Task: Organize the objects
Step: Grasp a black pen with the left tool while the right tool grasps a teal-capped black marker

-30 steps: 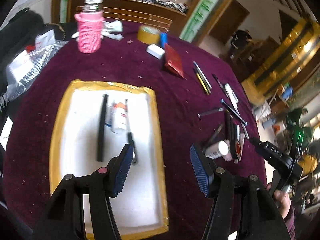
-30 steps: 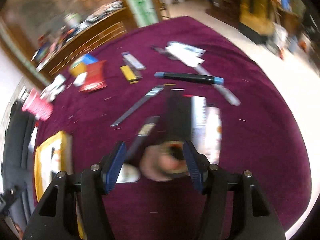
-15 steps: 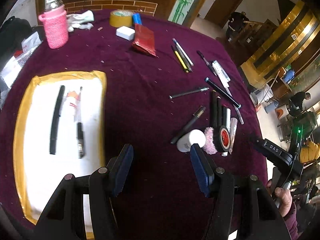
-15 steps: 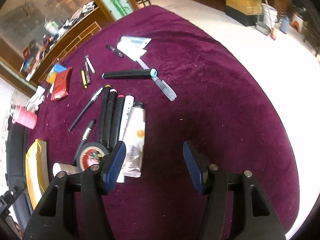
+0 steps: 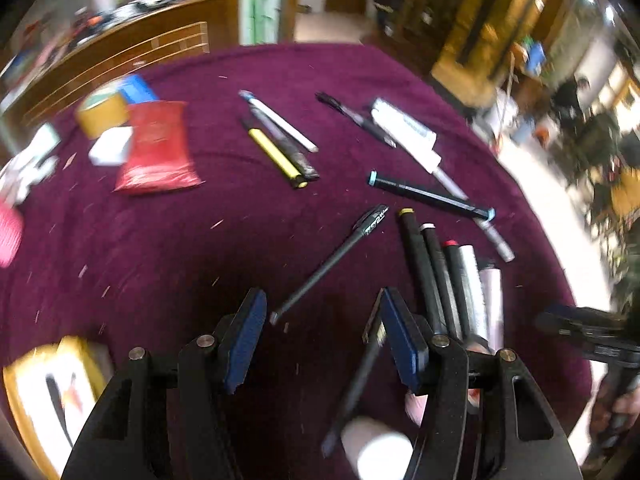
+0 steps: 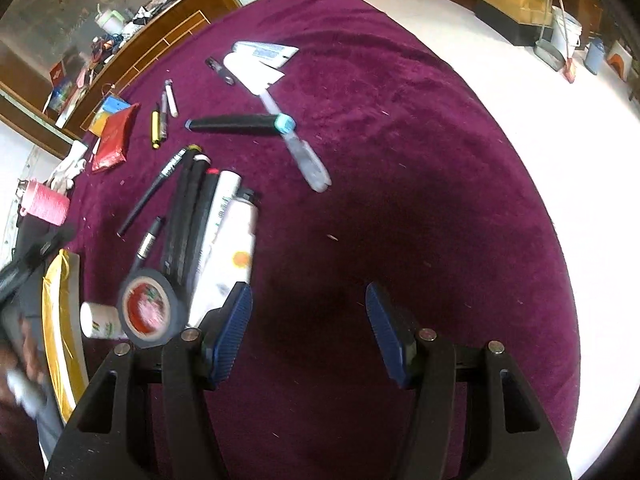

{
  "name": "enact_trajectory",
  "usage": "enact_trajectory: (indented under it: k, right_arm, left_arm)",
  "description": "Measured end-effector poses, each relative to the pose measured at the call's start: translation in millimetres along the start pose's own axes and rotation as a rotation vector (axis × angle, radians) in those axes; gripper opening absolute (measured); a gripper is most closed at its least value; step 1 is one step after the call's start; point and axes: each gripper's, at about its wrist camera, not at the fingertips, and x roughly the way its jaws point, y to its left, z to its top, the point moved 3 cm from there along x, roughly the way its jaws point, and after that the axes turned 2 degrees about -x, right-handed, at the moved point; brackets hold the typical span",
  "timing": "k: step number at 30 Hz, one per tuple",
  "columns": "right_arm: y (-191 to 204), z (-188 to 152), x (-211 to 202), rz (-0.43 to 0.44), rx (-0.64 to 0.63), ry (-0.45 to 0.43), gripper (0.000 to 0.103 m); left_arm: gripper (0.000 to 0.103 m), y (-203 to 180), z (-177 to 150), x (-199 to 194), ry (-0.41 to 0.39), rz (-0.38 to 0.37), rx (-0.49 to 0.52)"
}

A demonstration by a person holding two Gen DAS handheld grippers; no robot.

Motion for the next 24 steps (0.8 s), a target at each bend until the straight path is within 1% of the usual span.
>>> enact_trajectory:
  k: [3, 4, 6, 7, 8, 9, 10, 12, 13, 14, 15, 18, 19, 22, 24]
  right_arm:
    - [-18.4, -4.0, -7.1, -0.029, 0.028, 0.002, 0.058]
    - [-24.9, -5.1, -9.6, -0.039, 0.04, 0.002, 0.058]
    - [-34.4, -5.7, -14.0, -0.054, 0.059, 0.0, 0.059]
    - [-39.6, -5.6, -16.7, -0.064, 0.068, -0.003, 0.059]
    - [-42.4, -4.6, -18.2, -0.069, 0.072, -0.005, 0.059]
    - [-44.5, -3.4, -19.8, -0.072, 0.074, -0.009, 0.059]
    - [-45.5, -1.9, -20.4, -0.072, 0.074, -0.011, 0.059]
    - [-43.1, 2.7, -21.2, -0.066, 0.066, -0.017, 0.059]
    - [-40.3, 5.0, -20.3, -0.063, 0.058, -0.019, 0.059]
    - [-34.6, 8.3, -18.8, -0.057, 0.039, -0.019, 0.059]
    - [-27.7, 11.8, -16.9, -0.049, 0.015, -0.019, 0.059]
    - [-3.1, 23.3, -10.9, -0.028, -0.071, -0.02, 0.058]
    - [11.0, 30.9, -9.2, -0.015, -0.12, -0.025, 0.058]
    - [42.1, 50.9, -5.1, 0.003, -0.238, -0.046, 0.058]
    - [63.9, 66.7, -0.9, 0.005, -0.32, -0.066, 0.058]
  left_arm:
    - [0.052, -12.4, 13.1, 34.4, 0.049, 0.006, 0.094]
    - [0.051, -15.0, 15.5, 41.5, 0.06, 0.004, 0.111]
    - [0.045, -21.9, 19.2, 54.6, 0.085, -0.007, 0.157]
    - [0.038, -26.2, 19.0, 62.4, 0.108, -0.004, 0.189]
    - [0.035, -30.1, 17.5, 67.9, 0.125, 0.005, 0.217]
    - [0.035, -33.0, 18.3, 67.2, 0.103, 0.006, 0.237]
    - [0.034, -34.0, 18.4, 67.8, 0.106, 0.013, 0.245]
    - [0.019, -31.2, 18.3, 66.2, 0.096, 0.03, 0.234]
    - [0.008, -28.1, 18.1, 65.1, 0.094, 0.039, 0.223]
    - [0.005, -25.4, 17.8, 64.6, 0.095, 0.038, 0.206]
    - [0.005, -21.6, 16.8, 63.1, 0.097, 0.033, 0.187]
    - [0.005, -8.1, 10.4, 53.0, 0.077, 0.052, 0.143]
    - [0.005, -4.0, 8.9, 48.9, 0.07, 0.045, 0.124]
    - [0.005, 10.9, 5.3, 23.6, 0.022, 0.021, 0.039]
    - [0.005, 14.2, -1.7, 5.5, -0.011, 0.006, 0.001]
